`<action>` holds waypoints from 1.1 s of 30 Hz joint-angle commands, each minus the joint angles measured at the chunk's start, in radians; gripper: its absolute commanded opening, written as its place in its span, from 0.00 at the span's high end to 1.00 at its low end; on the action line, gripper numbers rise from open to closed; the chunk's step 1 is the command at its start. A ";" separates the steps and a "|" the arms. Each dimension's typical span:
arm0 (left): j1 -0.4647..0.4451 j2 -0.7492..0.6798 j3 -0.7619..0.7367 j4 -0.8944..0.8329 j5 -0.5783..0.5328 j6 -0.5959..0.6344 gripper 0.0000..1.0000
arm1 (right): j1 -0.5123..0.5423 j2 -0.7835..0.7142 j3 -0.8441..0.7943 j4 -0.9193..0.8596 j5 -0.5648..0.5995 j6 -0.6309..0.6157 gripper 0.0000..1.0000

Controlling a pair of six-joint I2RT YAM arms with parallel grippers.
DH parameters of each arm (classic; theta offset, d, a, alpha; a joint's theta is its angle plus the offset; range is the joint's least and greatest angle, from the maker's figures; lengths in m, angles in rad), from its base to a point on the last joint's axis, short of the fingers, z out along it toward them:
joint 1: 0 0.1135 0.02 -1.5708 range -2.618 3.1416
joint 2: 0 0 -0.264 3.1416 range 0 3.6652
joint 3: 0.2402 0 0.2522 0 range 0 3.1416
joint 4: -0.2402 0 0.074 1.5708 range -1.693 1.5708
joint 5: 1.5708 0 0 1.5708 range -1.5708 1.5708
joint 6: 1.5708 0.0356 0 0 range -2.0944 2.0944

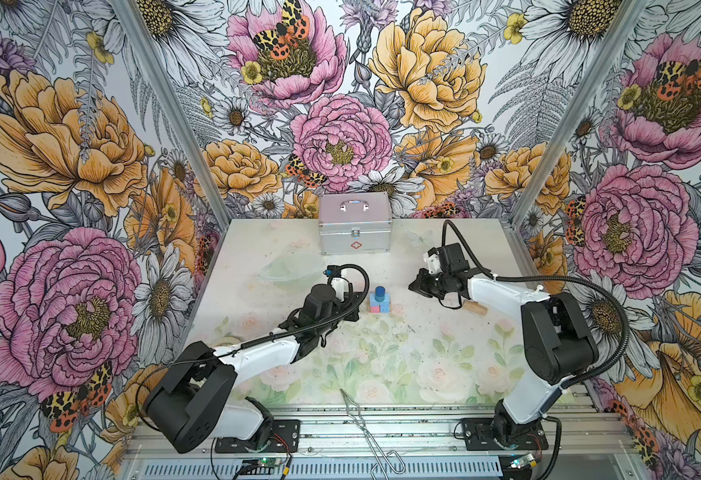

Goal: Build the wood block tower

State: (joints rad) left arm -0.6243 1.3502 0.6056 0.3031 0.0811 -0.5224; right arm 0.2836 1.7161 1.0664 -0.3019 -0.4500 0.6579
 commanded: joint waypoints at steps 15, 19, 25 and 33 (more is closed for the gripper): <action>0.098 0.145 0.133 -0.232 0.218 -0.032 1.00 | 0.033 0.002 -0.097 0.184 -0.089 0.097 1.00; 0.098 0.195 0.147 -0.209 0.245 -0.040 1.00 | 0.045 0.017 -0.090 0.204 -0.096 0.110 1.00; 0.097 0.210 0.152 -0.182 0.252 -0.044 1.00 | 0.056 0.030 -0.080 0.207 -0.102 0.114 1.00; 0.099 0.242 0.187 -0.172 0.256 -0.042 1.00 | 0.066 0.035 -0.059 0.222 -0.101 0.124 1.00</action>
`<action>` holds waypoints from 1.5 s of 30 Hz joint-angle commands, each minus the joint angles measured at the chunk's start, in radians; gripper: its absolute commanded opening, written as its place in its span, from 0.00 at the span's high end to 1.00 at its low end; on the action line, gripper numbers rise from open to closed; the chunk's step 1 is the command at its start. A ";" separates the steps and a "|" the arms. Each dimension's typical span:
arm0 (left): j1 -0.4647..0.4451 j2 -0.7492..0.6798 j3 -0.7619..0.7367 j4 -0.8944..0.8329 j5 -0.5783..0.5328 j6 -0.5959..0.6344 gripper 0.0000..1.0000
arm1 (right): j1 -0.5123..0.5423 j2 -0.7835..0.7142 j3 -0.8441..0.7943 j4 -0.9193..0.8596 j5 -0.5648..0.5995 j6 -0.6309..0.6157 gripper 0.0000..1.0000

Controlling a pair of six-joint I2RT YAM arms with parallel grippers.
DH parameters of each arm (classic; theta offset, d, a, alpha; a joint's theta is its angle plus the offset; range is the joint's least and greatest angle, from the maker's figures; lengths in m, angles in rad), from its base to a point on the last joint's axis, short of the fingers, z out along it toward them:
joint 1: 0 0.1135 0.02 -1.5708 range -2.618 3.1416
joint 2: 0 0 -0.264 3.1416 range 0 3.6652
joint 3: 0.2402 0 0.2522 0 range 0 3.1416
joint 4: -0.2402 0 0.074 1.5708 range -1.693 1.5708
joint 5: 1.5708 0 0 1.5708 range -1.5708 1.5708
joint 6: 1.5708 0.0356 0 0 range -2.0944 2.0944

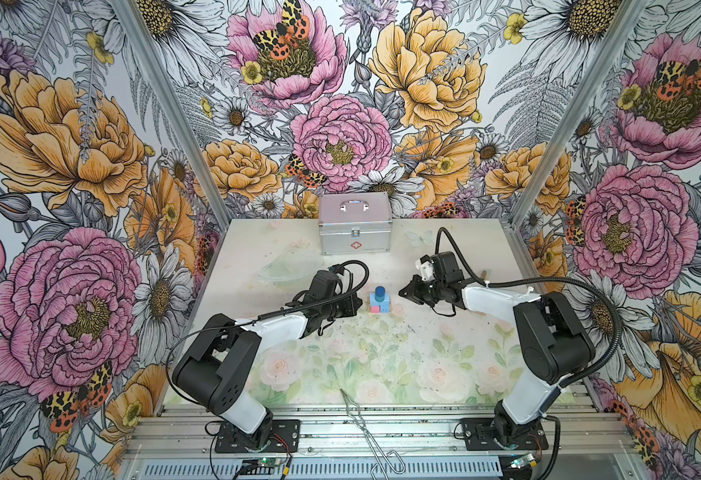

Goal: Build the wood block tower

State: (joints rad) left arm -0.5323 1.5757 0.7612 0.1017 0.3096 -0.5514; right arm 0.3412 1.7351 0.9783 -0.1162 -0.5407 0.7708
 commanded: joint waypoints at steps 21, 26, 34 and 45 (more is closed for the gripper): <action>0.007 0.098 0.075 0.035 0.036 -0.007 1.00 | 0.039 0.075 0.054 0.062 -0.016 0.026 1.00; 0.007 0.122 0.088 0.036 0.045 -0.008 1.00 | 0.039 0.078 0.060 0.062 -0.016 0.026 1.00; 0.006 0.139 0.094 0.044 0.046 -0.010 1.00 | 0.042 0.084 0.066 0.062 -0.021 0.029 1.00; 0.005 0.153 0.101 0.044 0.052 -0.012 1.00 | 0.047 0.095 0.072 0.066 -0.028 0.031 1.00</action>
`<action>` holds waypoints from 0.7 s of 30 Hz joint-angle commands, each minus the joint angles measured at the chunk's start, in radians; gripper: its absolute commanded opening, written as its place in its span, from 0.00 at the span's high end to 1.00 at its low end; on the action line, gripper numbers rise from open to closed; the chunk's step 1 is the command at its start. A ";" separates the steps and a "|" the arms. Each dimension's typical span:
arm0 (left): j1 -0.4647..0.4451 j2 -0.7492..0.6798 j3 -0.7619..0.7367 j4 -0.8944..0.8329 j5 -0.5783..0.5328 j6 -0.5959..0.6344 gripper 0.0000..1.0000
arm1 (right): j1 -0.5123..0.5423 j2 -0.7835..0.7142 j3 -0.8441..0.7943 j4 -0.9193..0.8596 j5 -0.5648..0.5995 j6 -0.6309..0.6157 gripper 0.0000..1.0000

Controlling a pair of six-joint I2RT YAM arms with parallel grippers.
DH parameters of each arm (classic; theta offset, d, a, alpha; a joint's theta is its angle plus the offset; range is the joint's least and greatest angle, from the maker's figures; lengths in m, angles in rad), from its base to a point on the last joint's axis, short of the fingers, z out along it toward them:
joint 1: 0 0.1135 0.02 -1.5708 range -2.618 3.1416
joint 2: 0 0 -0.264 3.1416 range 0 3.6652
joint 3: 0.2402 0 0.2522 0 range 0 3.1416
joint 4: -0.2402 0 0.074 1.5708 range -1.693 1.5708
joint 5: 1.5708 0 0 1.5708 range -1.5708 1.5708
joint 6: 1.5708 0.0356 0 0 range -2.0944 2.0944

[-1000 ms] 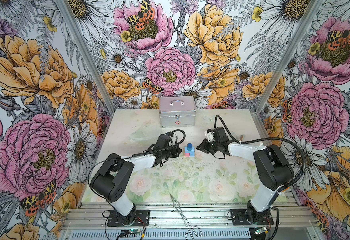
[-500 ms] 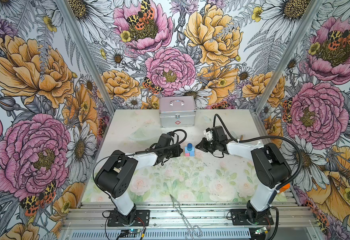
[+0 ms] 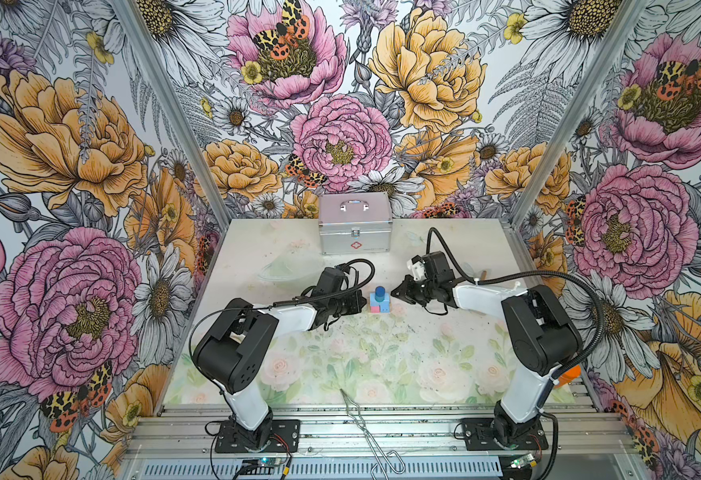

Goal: Build the wood block tower

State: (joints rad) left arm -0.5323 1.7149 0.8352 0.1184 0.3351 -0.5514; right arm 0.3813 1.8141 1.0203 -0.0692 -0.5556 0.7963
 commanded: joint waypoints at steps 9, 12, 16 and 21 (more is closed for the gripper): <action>0.003 0.020 0.033 0.028 0.031 -0.010 1.00 | 0.014 0.024 0.037 0.023 -0.016 0.008 1.00; 0.003 0.023 0.034 0.027 0.033 -0.010 1.00 | 0.017 0.028 0.038 0.025 -0.019 0.011 1.00; 0.002 0.023 0.035 0.027 0.036 -0.010 1.00 | 0.019 0.031 0.040 0.025 -0.018 0.010 1.00; 0.001 0.025 0.036 0.027 0.035 -0.010 1.00 | 0.018 0.031 0.040 0.025 -0.019 0.010 1.00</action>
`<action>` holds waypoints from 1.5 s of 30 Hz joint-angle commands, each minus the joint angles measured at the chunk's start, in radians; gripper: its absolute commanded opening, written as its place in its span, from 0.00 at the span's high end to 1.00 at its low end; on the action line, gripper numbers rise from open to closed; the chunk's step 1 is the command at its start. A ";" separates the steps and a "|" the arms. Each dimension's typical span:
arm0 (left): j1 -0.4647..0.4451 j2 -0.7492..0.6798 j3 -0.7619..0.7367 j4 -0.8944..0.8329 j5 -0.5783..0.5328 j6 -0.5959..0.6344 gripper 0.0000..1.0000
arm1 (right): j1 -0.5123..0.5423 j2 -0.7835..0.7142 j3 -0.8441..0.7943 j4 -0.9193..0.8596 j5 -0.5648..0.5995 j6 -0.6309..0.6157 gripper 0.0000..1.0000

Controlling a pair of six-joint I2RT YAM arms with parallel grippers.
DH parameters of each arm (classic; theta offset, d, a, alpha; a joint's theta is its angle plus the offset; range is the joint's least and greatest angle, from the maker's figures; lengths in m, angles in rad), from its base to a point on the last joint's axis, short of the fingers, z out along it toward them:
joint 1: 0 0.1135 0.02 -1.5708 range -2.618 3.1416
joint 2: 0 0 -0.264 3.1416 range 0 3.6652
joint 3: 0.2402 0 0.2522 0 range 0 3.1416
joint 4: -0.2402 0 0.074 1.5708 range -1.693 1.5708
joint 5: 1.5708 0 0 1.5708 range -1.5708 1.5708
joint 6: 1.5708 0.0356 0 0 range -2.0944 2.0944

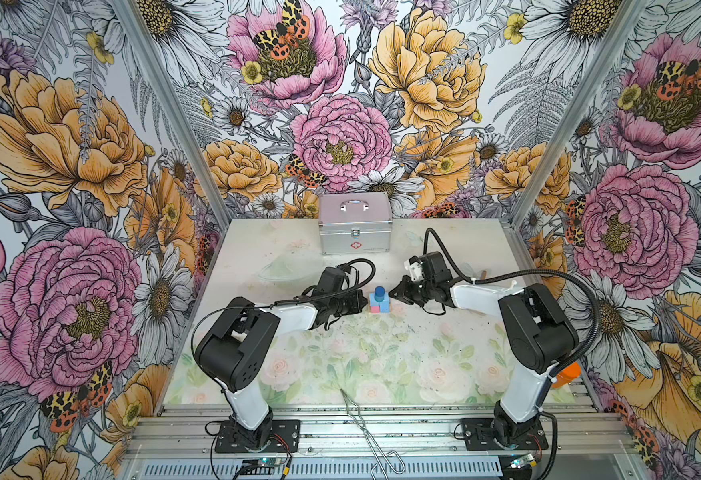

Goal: Build the wood block tower

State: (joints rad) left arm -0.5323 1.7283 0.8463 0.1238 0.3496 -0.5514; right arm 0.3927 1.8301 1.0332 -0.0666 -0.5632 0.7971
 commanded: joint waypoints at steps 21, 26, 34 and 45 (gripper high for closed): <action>0.002 0.036 0.054 0.022 0.029 -0.005 1.00 | 0.003 -0.002 0.013 0.019 -0.002 0.010 1.00; 0.001 0.042 0.058 0.022 0.029 -0.007 1.00 | 0.003 -0.002 0.012 0.019 -0.002 0.011 1.00; 0.002 0.054 0.065 0.022 0.032 -0.006 1.00 | 0.005 -0.013 -0.003 0.019 0.001 0.014 1.00; 0.001 0.059 0.073 0.023 0.035 -0.006 1.00 | 0.006 -0.022 -0.024 0.036 0.001 0.026 1.00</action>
State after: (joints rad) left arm -0.5323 1.7786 0.8940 0.1234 0.3538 -0.5514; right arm 0.3923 1.8301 1.0260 -0.0616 -0.5621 0.8097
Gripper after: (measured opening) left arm 0.046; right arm 0.046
